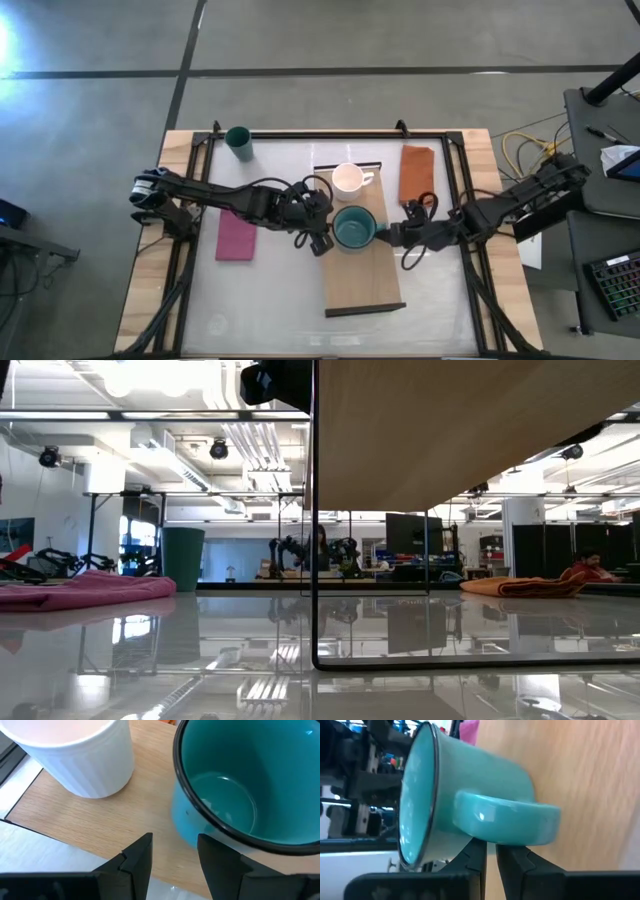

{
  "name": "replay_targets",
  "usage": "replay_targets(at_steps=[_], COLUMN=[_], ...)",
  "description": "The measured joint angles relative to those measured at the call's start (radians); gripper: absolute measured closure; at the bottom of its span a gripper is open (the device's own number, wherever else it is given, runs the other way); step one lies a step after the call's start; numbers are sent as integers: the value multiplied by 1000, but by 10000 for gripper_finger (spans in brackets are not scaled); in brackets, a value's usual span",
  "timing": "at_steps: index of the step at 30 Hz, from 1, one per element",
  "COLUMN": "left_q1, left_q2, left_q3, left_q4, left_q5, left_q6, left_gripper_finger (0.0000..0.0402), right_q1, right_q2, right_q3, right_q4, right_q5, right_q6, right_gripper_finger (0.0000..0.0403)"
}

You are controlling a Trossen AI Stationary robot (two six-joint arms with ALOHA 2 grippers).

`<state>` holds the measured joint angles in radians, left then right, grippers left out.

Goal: Stack small to large cups/mugs on shelf
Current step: Put the blue mug on the shelf, then put the blue cup on the shelf

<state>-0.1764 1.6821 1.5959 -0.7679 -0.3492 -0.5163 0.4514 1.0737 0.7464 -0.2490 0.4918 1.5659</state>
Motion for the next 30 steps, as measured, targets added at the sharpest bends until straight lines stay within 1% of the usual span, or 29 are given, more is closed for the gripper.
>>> replay_targets(at_steps=[13, 16, 21, 26, 28, 30], left_q1=[40, 46, 47, 46, 42, 42], left_q2=[0, 0, 0, -23, -53, -101], left_q3=[-2, -2, -2, -2, -2, -2], left_q4=[29, 11, -65, -108, -127, -177], left_q5=[-3, -4, -11, -63, -118, -195], left_q6=[10, 11, 26, 24, 13, -27], left_gripper_finger=[259, 259, 259, 259, 259, 259], right_q1=[-39, -40, -20, 0, 11, 23], right_q2=[-3, -4, -4, -6, -6, -8], right_q3=[0, 0, 0, 0, 0, 0], right_q4=[11, 14, 15, 16, 15, 15], right_q5=[-2, -42, -108, -144, -157, -159], right_q6=[-58, -73, -93, -101, -102, -102], right_gripper_finger=[369, 369, 369, 369, 369, 369])
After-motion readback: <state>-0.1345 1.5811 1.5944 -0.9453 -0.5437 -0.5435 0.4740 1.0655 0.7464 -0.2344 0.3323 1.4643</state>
